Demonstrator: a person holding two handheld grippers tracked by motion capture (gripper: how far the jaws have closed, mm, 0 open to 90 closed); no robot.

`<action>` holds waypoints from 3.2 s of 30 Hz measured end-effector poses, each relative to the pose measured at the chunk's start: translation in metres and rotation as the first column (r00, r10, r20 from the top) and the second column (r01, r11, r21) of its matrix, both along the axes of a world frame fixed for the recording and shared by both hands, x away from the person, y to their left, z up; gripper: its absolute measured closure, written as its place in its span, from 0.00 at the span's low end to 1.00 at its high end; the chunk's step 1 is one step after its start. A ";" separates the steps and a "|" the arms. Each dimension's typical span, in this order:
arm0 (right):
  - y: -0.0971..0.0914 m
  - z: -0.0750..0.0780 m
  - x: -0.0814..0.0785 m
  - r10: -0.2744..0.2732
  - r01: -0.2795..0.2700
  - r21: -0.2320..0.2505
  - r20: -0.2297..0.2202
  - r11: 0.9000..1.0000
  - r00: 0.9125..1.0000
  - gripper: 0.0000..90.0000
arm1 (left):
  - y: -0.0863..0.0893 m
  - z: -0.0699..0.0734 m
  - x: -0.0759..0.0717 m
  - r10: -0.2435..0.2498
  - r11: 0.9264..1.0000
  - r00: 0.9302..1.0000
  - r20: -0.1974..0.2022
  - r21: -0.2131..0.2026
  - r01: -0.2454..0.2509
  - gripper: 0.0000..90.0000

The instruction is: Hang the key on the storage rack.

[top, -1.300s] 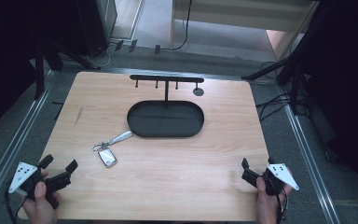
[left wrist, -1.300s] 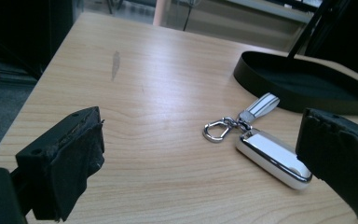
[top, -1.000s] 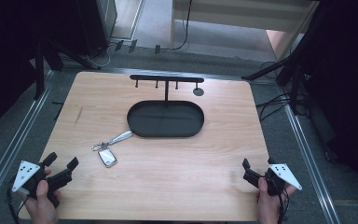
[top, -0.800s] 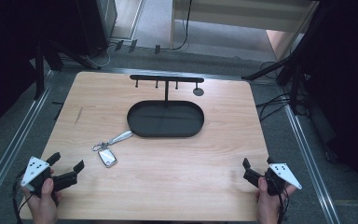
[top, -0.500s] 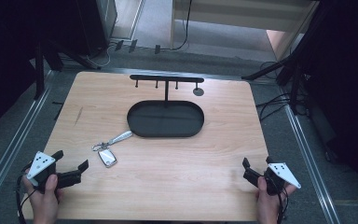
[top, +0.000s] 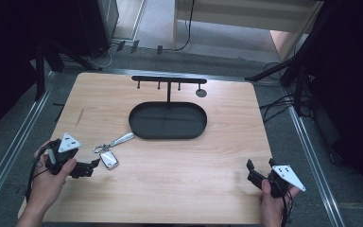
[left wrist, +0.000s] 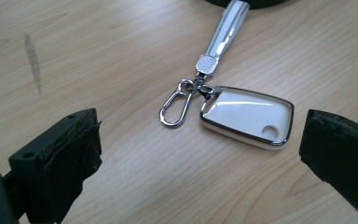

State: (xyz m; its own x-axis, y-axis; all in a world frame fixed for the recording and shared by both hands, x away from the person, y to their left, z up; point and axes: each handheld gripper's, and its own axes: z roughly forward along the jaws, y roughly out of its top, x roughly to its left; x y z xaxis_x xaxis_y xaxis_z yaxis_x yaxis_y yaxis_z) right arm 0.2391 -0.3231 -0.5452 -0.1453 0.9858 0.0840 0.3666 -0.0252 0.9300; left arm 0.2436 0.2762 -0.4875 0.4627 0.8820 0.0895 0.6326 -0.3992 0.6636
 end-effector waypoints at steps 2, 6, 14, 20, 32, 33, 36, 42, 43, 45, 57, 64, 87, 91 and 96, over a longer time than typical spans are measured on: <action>0.000 0.000 0.000 0.000 0.000 0.001 0.001 1.000 1.000 0.15 | -0.004 0.003 0.006 -0.024 0.999 0.999 -0.025 0.039 0.025 0.00; -0.001 0.000 0.000 0.001 -0.001 0.006 0.000 1.000 1.000 0.15 | -0.012 0.007 0.019 -0.060 0.992 0.994 -0.093 0.104 0.070 0.00; -0.001 0.000 -0.001 -0.019 0.019 0.004 0.005 1.000 1.000 0.15 | -0.019 0.007 0.039 -0.116 0.977 0.979 -0.168 0.161 0.143 0.00; -0.001 0.000 -0.001 -0.025 0.025 0.007 0.004 1.000 1.000 0.15 | -0.022 0.008 0.054 -0.122 0.956 0.959 -0.258 0.230 0.184 0.00; -0.001 0.000 -0.001 -0.028 0.028 0.006 0.001 1.000 1.000 0.15 | -0.035 0.002 0.074 -0.135 0.937 0.928 -0.347 0.259 0.233 0.00; -0.001 0.000 -0.001 -0.028 0.028 0.006 0.001 1.000 1.000 0.15 | -0.035 0.002 0.074 -0.135 0.937 0.928 -0.347 0.259 0.233 0.00; -0.001 0.000 0.000 -0.035 0.035 0.008 0.000 0.999 0.999 0.15 | -0.043 0.003 0.080 -0.114 0.940 0.938 -0.328 0.269 0.209 0.04; -0.002 0.000 0.000 -0.040 0.041 0.020 -0.009 0.999 0.999 0.15 | -0.052 0.002 0.086 -0.114 0.937 0.939 -0.323 0.280 0.210 0.19; -0.002 0.000 0.000 -0.041 0.041 0.020 -0.009 0.999 0.999 0.15 | -0.054 0.003 0.086 -0.120 0.935 0.940 -0.319 0.283 0.215 0.24; -0.002 0.000 0.000 -0.043 0.043 0.023 -0.011 0.999 0.999 0.15 | -0.057 0.003 0.087 -0.138 0.936 0.935 -0.327 0.266 0.231 0.35; -0.003 0.000 0.000 -0.047 0.048 0.032 -0.020 0.998 0.999 0.15 | -0.070 -0.001 0.096 -0.140 0.902 0.945 -0.296 0.355 0.245 0.67; -0.004 0.000 0.001 -0.047 0.047 0.033 -0.019 0.998 0.999 0.16 | -0.077 -0.010 0.101 -0.147 0.898 0.928 -0.343 0.346 0.270 0.68; -0.004 0.000 0.002 -0.036 0.037 0.036 -0.032 0.999 0.999 0.17 | -0.094 -0.023 0.112 -0.123 0.901 0.936 -0.330 0.358 0.244 0.79; -0.004 0.000 0.002 -0.034 0.036 0.033 -0.036 0.999 0.999 0.17 | -0.092 -0.021 0.111 -0.133 0.908 0.935 -0.328 0.338 0.248 0.83; -0.004 0.000 0.002 -0.034 0.035 0.031 -0.034 0.999 0.999 0.17 | -0.090 -0.017 0.112 -0.137 0.921 0.935 -0.328 0.305 0.241 0.84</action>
State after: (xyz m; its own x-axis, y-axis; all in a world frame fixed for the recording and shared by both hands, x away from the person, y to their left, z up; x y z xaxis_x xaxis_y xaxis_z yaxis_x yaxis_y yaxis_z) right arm 0.2412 -0.3266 -0.5451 -0.1078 0.9870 0.1196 0.3962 -0.0677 0.9157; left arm 0.3555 0.1863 -0.5049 0.6688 0.7168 0.1973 0.6677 -0.6958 0.2645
